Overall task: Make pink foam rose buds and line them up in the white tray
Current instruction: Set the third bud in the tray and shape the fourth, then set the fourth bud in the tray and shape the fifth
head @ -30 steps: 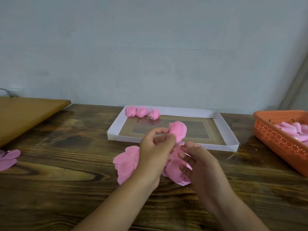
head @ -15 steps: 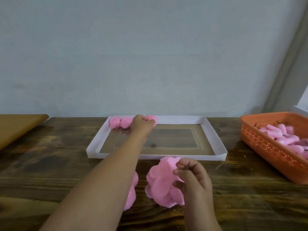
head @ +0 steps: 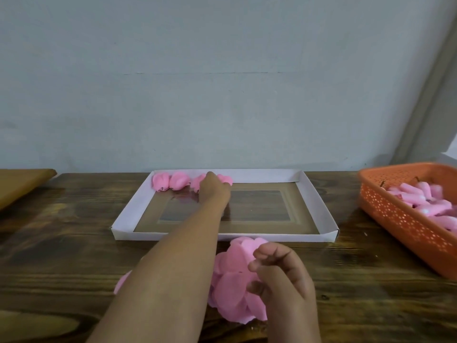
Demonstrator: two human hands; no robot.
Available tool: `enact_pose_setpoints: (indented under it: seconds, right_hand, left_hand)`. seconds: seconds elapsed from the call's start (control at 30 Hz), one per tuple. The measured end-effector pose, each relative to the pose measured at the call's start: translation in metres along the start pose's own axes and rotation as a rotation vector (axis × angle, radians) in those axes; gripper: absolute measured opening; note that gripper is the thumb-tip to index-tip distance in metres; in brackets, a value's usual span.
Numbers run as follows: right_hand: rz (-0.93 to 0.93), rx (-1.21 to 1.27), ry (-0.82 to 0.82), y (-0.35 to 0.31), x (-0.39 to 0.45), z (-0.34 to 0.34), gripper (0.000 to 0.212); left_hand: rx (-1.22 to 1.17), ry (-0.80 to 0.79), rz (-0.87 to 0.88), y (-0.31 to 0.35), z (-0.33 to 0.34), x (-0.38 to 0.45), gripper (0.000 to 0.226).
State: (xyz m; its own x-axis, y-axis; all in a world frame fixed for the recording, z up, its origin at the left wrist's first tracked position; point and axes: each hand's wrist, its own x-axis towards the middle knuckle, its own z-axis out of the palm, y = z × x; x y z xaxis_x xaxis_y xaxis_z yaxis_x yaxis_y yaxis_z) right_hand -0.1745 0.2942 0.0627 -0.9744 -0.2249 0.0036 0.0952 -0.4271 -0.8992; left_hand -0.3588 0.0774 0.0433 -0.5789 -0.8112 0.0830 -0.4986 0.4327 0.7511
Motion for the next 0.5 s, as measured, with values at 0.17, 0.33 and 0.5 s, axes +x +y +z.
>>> enact_pose_setpoints:
  seconds: [0.17, 0.33, 0.5]
  right_hand:
    - [-0.005, -0.047, 0.000, 0.001, 0.002, -0.002, 0.035]
    - [-0.025, -0.088, -0.008, 0.003, 0.003, -0.003, 0.045]
    - [-0.090, -0.126, 0.019, 0.002, 0.002, -0.003, 0.041]
  left_hand:
    - [0.019, -0.044, -0.062, -0.001, -0.006, -0.001, 0.031]
    - [0.021, -0.073, -0.009, -0.007, -0.017, 0.000, 0.040]
    - [-0.090, -0.032, 0.006, -0.009, -0.052, 0.001, 0.031]
